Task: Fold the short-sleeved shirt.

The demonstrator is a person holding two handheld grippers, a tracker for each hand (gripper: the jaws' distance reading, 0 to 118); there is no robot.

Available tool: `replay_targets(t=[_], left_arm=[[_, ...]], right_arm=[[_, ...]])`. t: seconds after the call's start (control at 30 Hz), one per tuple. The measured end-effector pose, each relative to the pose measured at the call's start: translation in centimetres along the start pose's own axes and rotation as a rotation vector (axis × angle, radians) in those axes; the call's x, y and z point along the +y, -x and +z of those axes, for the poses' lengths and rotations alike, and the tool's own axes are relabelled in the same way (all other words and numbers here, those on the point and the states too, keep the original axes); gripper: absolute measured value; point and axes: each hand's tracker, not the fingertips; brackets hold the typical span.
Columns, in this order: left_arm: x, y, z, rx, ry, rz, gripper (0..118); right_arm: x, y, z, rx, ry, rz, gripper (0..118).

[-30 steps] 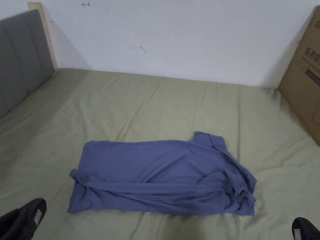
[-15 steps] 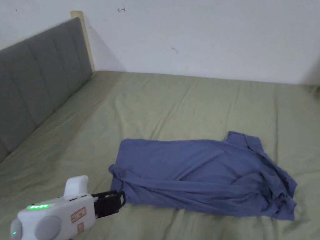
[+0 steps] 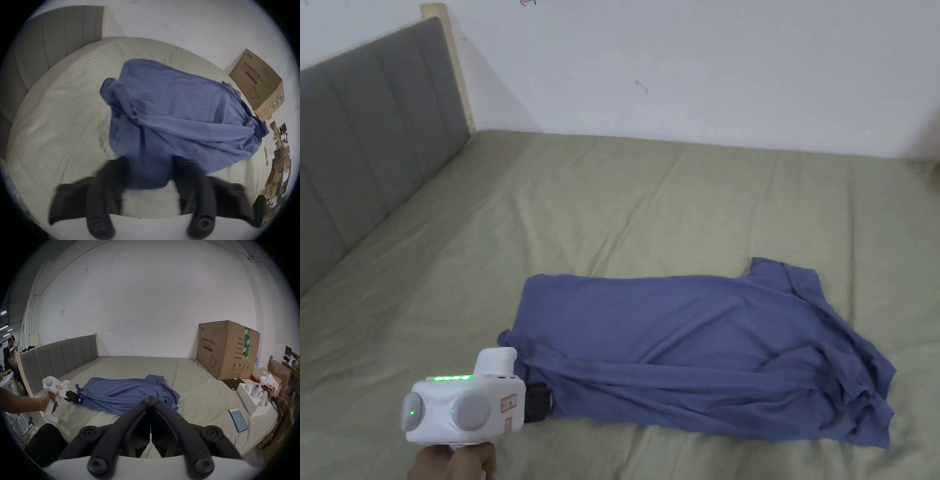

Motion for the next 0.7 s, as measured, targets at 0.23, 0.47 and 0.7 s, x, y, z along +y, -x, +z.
replay_targets(t=[0.23,0.47,0.7], left_arm=[[0.4,0.1,0.4,-0.060,-0.009,-0.008,8],[-0.1,0.8,1.9,-0.101,-0.030,0.056,8],[0.1,0.4,3.1,-0.130,-0.043,0.077,8]], right_arm=[[-0.9,-2.2,-5.4,-0.005,0.124,-0.039,0],[-5.6,-10.4,-19.7,0.018,0.489,-0.244,101],[-10.9,-13.6,-28.8,0.004,0.607,-0.336,101]])
